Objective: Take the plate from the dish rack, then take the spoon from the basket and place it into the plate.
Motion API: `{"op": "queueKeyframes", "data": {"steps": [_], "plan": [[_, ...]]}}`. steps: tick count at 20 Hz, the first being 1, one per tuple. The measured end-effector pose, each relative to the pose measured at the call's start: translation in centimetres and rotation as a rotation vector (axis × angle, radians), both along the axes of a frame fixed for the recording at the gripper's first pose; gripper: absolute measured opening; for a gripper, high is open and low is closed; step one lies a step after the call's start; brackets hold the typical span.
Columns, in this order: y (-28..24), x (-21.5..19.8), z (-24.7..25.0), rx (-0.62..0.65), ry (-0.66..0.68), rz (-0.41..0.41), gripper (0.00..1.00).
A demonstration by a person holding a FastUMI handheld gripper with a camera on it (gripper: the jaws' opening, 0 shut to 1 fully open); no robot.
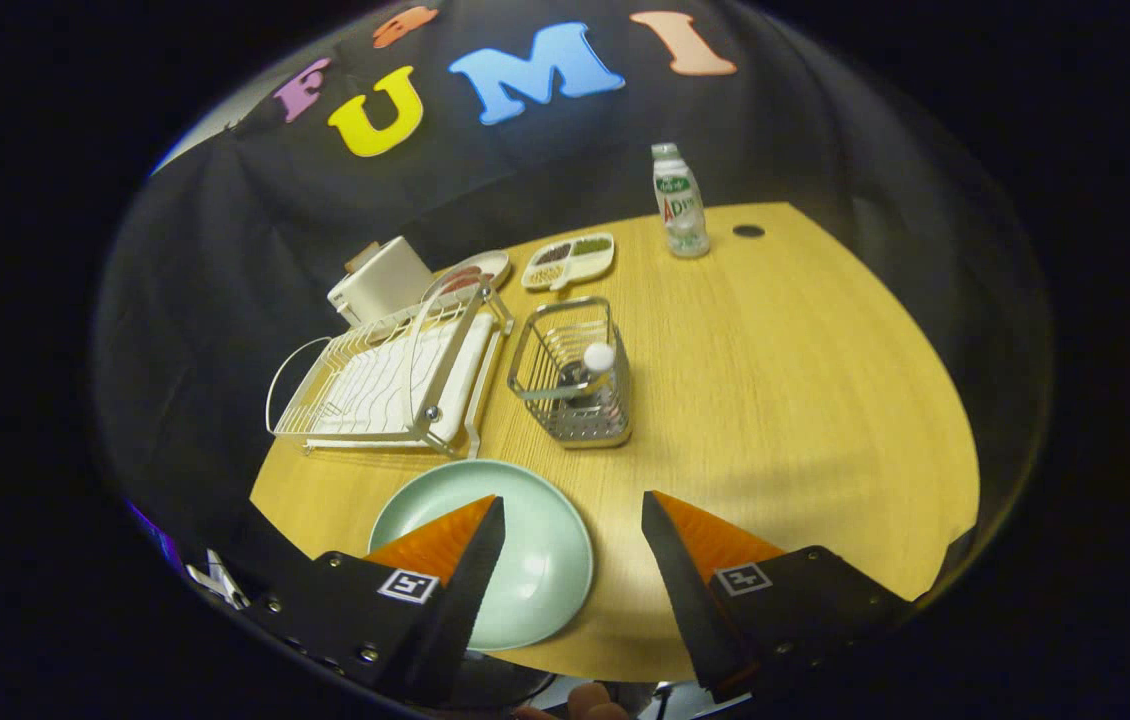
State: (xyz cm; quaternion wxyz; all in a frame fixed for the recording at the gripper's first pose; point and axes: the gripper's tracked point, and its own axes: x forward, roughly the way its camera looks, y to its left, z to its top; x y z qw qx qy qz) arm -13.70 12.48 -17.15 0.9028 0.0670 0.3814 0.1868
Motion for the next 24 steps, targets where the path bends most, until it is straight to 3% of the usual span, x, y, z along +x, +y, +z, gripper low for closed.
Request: {"op": "queueKeyframes", "data": {"steps": [1, 2, 5, 10, 16, 24], "plan": [[-0.8, 0.0, 1.2, -0.016, -0.043, -0.003, 0.89], [-1.5, 0.4, 2.0, -0.033, -0.088, -0.016, 0.99], [-3.2, 1.5, 5.0, -0.035, -0.242, -0.051, 0.99], [-3.2, 2.5, 8.0, -0.017, -0.423, -0.042, 0.99], [-1.3, 4.1, 8.5, -0.046, -0.513, -0.011, 0.99], [0.0, 7.7, 7.3, -0.035, -0.711, -0.063, 0.99]]}}
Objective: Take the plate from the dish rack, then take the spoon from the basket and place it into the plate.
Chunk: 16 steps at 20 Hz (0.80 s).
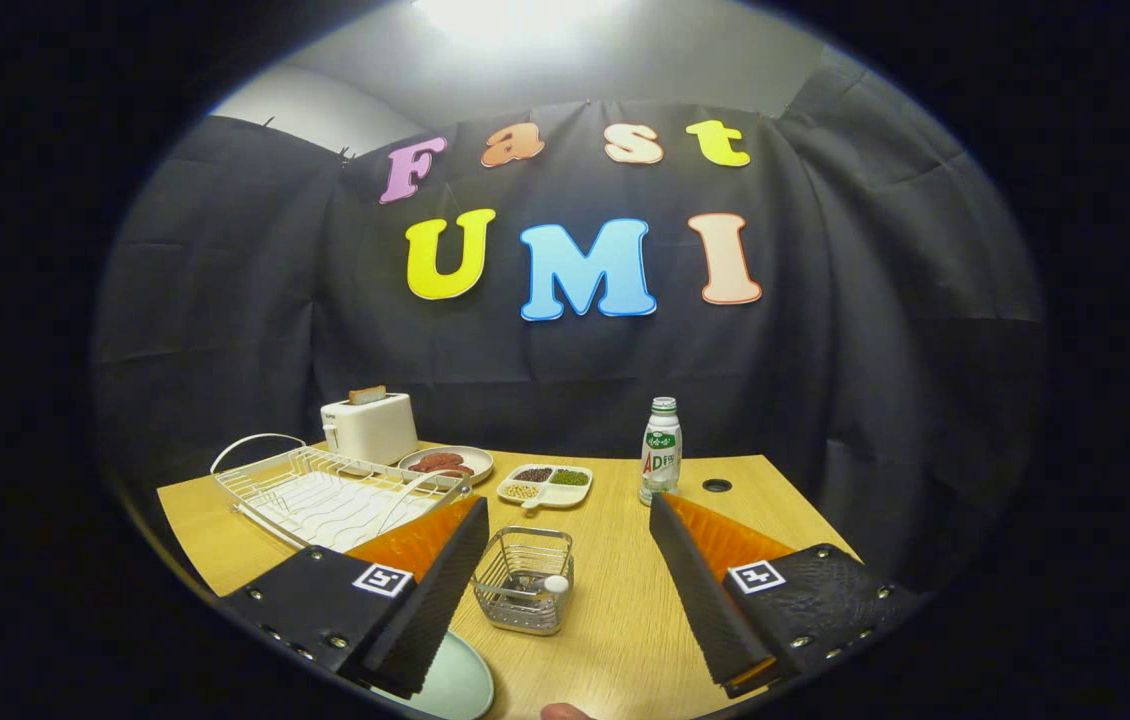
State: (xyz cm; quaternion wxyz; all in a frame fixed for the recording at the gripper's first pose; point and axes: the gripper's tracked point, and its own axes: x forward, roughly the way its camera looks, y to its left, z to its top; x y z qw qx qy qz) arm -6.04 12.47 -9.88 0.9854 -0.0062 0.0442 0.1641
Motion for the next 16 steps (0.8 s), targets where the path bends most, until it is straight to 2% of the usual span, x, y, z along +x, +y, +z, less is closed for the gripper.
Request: {"op": "queueKeyframes", "data": {"steps": [9, 11, 15, 16], "plan": [[0.0, 2.9, -2.7, 0.075, -0.076, -0.040, 0.97], [-0.1, 3.1, -3.1, 0.058, -0.084, -0.051, 0.96], [1.6, 3.9, -4.1, 0.037, -0.078, -0.010, 0.85], [2.5, 4.2, -4.6, 0.047, -0.066, 0.016, 0.76]]}}
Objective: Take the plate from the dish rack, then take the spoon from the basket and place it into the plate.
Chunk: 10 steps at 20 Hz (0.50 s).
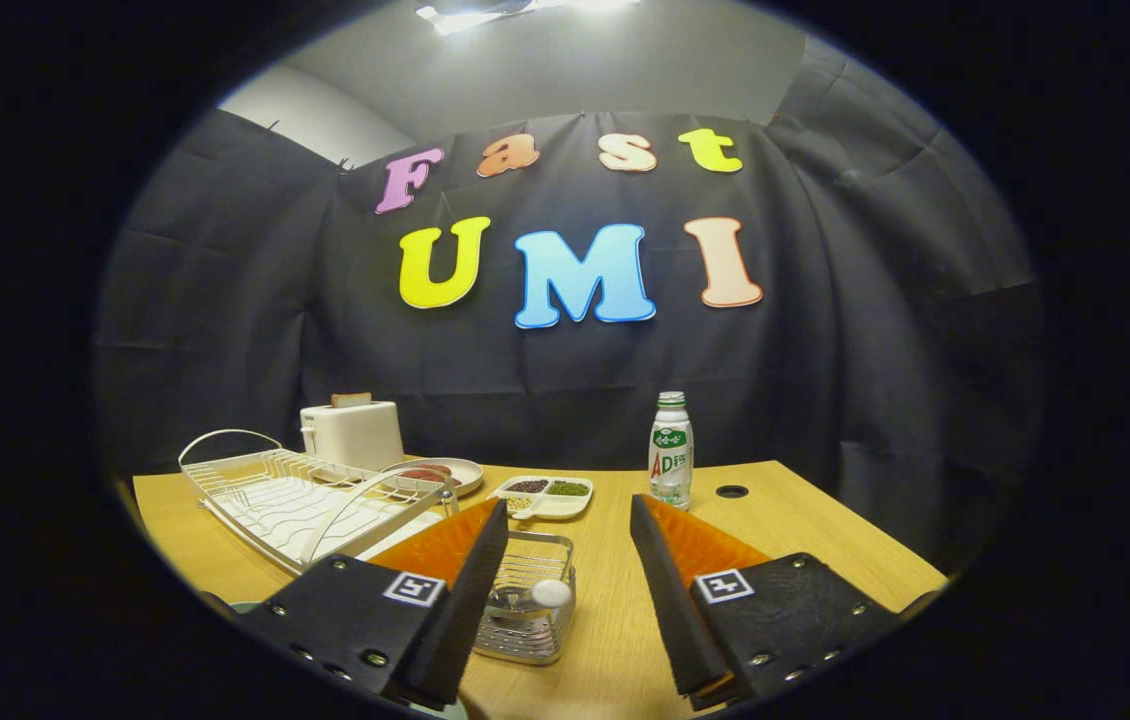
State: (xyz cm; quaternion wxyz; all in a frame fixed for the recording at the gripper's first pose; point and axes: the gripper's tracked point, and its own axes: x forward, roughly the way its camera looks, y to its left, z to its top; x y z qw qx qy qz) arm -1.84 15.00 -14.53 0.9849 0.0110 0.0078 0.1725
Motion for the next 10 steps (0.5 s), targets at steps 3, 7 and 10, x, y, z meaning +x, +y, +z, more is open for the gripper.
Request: {"op": "queueKeyframes", "data": {"steps": [3, 7, 10], "plan": [[-0.3, 0.7, 0.4, -0.002, -0.031, -0.036, 0.44], [1.4, 0.5, -0.1, 0.048, 0.007, -0.010, 0.15], [1.5, 0.5, 0.2, 0.051, 0.029, -0.005, 0.11]]}}
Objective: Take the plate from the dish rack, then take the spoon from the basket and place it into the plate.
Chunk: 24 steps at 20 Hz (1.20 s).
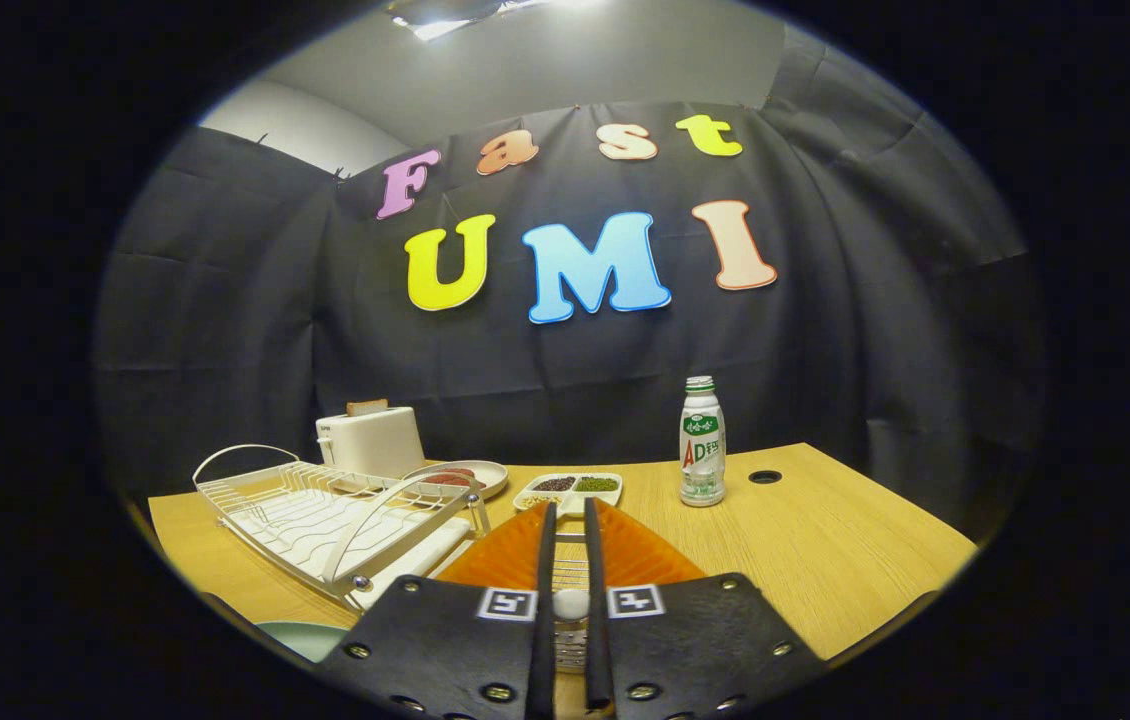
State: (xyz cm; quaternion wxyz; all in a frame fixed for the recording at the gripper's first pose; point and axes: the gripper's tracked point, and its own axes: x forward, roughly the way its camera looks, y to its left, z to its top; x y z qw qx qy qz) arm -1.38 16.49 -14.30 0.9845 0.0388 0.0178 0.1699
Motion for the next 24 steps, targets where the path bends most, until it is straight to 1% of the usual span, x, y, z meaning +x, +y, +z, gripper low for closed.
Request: {"op": "queueKeyframes", "data": {"steps": [2, 3, 4, 7, 11, 12, 14, 18, 21, 24], "plan": [[0.3, -0.1, 0.3, -0.001, 0.027, 0.002, 0.11], [-0.1, -0.1, 0.6, -0.015, 0.029, -0.018, 0.11], [-0.3, -0.3, 1.0, -0.031, 0.032, -0.019, 0.11], [-0.4, -0.6, 3.1, -0.025, 0.020, -0.019, 0.11], [-1.5, -1.3, 6.2, -0.049, 0.010, -0.052, 0.11], [-2.2, -1.5, 7.4, -0.058, 0.002, -0.075, 0.11], [-2.7, -2.4, 10.3, -0.054, -0.022, -0.091, 0.10], [-4.1, -4.2, 14.2, -0.078, -0.029, -0.107, 0.11], [-4.3, -6.0, 16.0, -0.090, -0.017, -0.097, 0.10], [-4.5, -8.1, 16.4, -0.122, 0.019, -0.093, 0.11]]}}
